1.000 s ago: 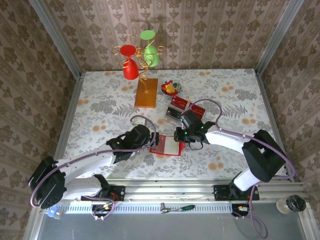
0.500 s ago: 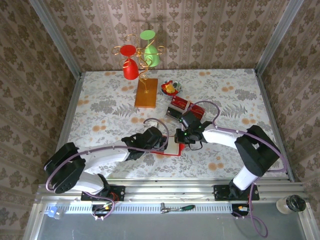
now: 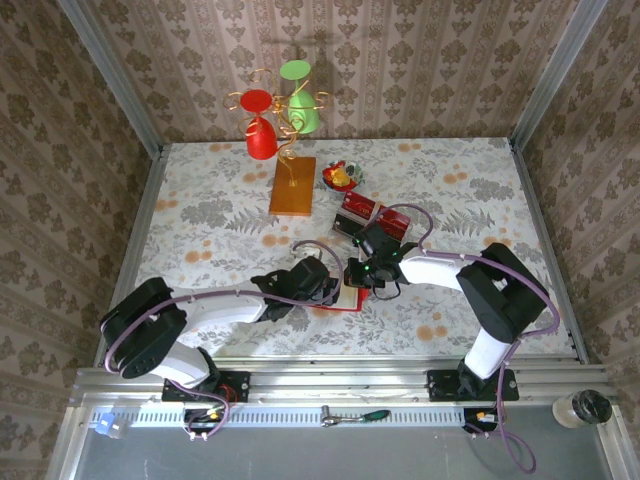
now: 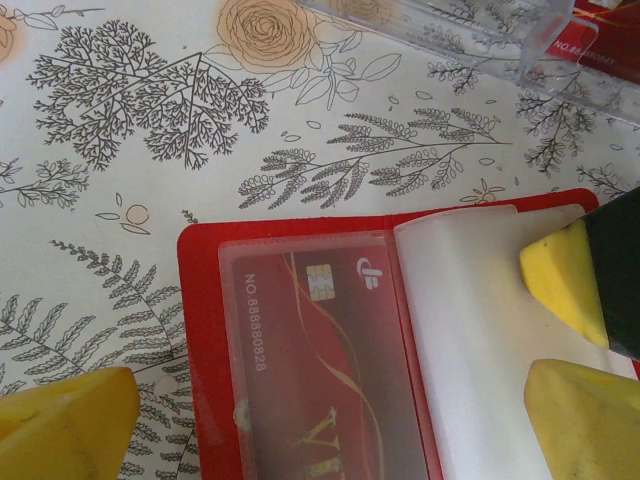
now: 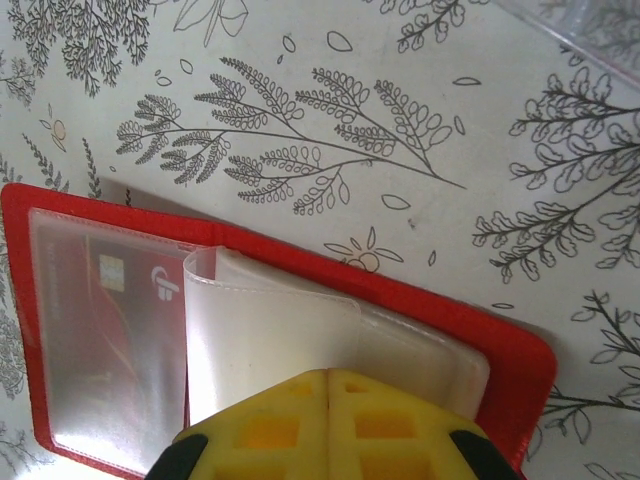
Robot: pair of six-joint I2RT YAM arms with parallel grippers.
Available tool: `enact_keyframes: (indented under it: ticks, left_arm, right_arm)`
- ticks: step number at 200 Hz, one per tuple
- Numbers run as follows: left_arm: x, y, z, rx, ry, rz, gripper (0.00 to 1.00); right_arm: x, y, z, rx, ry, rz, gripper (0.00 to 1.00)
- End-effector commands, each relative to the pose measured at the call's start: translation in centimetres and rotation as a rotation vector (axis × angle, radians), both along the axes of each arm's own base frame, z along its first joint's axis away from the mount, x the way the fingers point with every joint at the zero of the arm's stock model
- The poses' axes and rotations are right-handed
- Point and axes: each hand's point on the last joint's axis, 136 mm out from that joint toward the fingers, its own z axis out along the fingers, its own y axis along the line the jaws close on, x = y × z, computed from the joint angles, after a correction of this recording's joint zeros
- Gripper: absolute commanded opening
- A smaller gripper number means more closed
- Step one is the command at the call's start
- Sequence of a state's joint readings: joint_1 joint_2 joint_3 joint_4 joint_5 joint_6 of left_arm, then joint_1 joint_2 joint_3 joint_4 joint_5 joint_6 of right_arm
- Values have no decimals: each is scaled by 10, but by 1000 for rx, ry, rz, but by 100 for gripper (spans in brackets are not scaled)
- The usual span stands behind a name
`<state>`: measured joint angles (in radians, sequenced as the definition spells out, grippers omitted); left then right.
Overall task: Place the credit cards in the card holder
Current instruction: Flip over the card slot on the card holder.
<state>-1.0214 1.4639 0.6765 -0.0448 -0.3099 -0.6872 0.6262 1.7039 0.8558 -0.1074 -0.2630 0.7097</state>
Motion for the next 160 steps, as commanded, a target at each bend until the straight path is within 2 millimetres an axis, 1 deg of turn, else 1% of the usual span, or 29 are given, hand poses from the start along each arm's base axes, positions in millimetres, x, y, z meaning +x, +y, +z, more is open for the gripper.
enact_keyframes:
  ticks: [1,64,89,128,142,160]
  left_arm:
    - [-5,1,-10,24,11,-24,100]
    - [-9,9,-33,84,37,-19,100]
    - [-11,13,-38,100,43,-12,100]
    - [-13,16,-44,107,51,-8,96]
    - [-13,16,-46,106,52,-6,95]
    - [-14,17,-46,106,53,-4,94]
  right_arm:
    - [-1,5,-4,10,23,2,4]
    - [-2,4,-6,11,28,-2,4]
    - [-2,5,-4,17,26,-1,5]
    - [0,6,0,19,20,1,5]
    - [1,7,4,22,12,0,8]
    - [4,5,13,26,-7,-8,18]
